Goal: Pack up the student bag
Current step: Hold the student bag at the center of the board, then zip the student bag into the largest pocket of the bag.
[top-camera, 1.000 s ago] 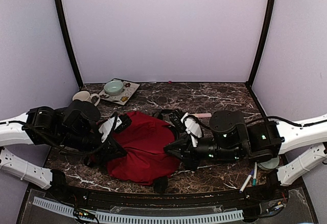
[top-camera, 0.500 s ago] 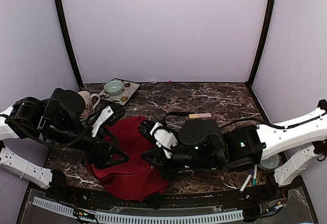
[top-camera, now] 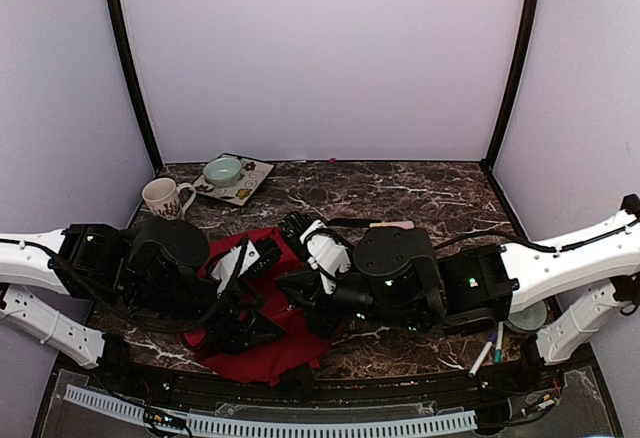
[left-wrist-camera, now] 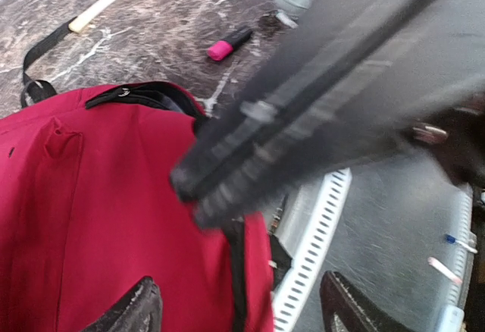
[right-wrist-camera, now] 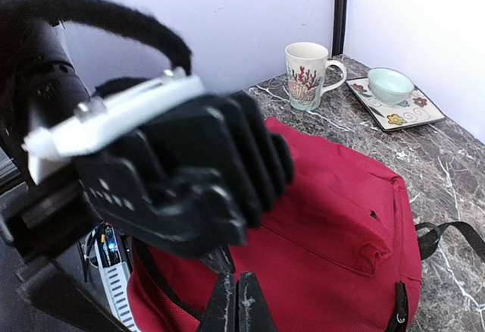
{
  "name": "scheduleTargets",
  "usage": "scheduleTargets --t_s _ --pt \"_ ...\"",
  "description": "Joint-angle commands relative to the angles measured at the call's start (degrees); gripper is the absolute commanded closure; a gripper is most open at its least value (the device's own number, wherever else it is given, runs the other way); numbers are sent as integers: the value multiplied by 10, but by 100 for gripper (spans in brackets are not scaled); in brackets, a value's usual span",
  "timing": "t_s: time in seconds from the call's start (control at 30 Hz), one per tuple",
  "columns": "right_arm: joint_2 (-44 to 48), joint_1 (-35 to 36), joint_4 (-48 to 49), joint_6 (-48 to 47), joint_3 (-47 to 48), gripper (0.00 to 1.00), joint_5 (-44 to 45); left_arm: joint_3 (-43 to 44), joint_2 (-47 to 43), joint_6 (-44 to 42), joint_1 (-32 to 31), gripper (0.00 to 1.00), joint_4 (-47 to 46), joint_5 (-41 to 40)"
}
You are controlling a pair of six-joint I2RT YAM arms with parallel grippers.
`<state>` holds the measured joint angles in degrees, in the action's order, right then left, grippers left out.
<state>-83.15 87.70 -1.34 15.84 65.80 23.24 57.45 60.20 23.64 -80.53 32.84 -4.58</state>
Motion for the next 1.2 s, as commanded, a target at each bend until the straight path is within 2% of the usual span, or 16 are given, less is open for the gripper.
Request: scheduleTargets --t_s 0.0,0.1,0.27,0.33,0.47,0.67,0.87,1.03,1.17 --pt "6 -2 62 15 7 100 19 -11 22 -13 -2 28 -50 -58" --pt "11 -2 62 15 6 100 25 -7 40 -12 -2 34 -44 -76" --pt "21 -5 57 13 -14 100 43 -2 36 -11 -2 91 -32 -81" --pt "20 -9 42 15 -11 100 59 -8 23 -8 -2 100 -34 -84" --pt "31 -22 -9 28 -10 100 104 -22 1 -1 -2 100 -18 -92" --pt "127 -46 -88 31 -55 100 143 -27 -4 -21 -2 100 -41 -91" --pt "201 -31 -225 29 -3 100 105 29 83 -104 -2 100 -98 -102" --pt "226 17 -308 42 56 100 137 108 164 -162 -2 100 -134 -99" --pt "226 41 -346 59 76 100 157 132 187 -180 1 100 -121 -102"
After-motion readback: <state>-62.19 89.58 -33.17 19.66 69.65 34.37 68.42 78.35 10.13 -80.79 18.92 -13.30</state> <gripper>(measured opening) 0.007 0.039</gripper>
